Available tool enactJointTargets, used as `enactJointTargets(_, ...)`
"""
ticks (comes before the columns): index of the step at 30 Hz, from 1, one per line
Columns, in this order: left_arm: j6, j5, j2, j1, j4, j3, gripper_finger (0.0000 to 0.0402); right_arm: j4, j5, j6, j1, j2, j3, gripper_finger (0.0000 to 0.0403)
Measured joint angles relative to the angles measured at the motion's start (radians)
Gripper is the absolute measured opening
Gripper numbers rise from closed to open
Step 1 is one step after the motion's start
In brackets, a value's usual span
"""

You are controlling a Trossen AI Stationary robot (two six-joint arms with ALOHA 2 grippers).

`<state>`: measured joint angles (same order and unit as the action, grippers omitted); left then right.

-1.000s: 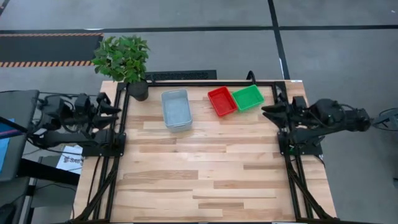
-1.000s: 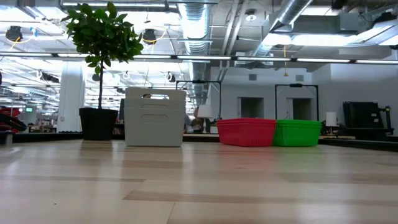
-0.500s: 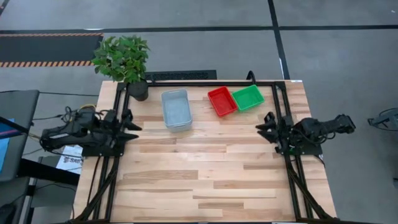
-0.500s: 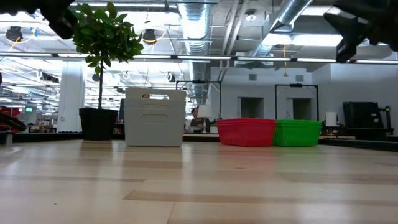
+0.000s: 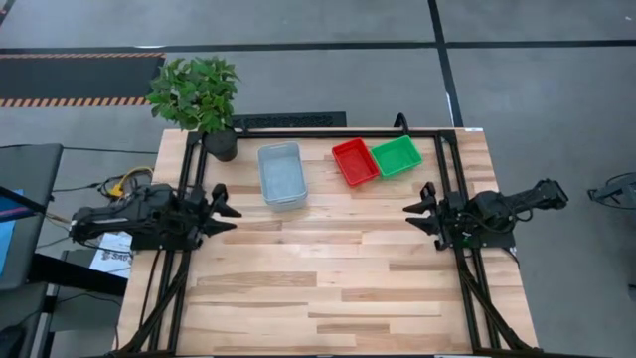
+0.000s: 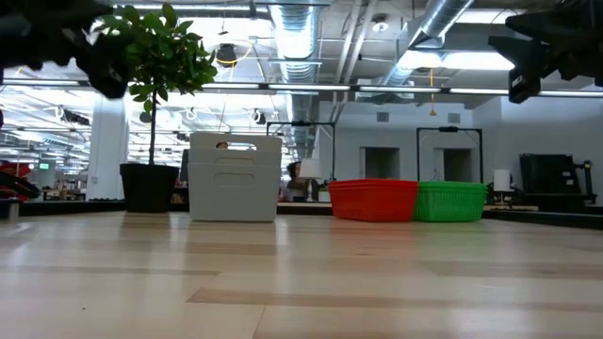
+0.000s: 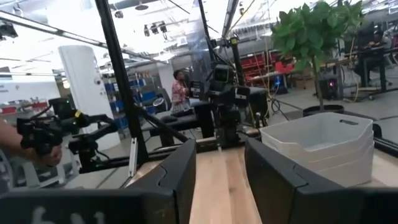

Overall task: Stack baskets by color
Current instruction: Return to Home Position

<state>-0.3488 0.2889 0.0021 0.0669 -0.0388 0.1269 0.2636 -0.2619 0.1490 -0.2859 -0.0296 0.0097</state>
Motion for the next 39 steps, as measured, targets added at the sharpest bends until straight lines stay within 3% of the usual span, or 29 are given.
enactJointTargets(8, -0.012, 0.006, 0.002, 0.0, 0.158, -0.116, 0.0155, -0.019, -0.001, -0.053, -0.002, 0.0, 0.0, 0.0169)
enactJointTargets(14, 0.047, -0.017, 0.002, 0.0, 0.133, -0.116, 0.0155, -0.071, -0.002, -0.043, 0.0, 0.0, -0.001, 0.0171)
enactJointTargets(19, 0.05, -0.093, 0.002, 0.001, 0.135, -0.116, 0.0155, -0.099, -0.002, -0.042, 0.0, 0.0, -0.001, 0.017)
enactJointTargets(39, 0.025, -0.107, 0.003, 0.0, 0.098, -0.117, 0.0155, -0.143, -0.01, -0.03, 0.0, -0.002, -0.001, 0.0174)
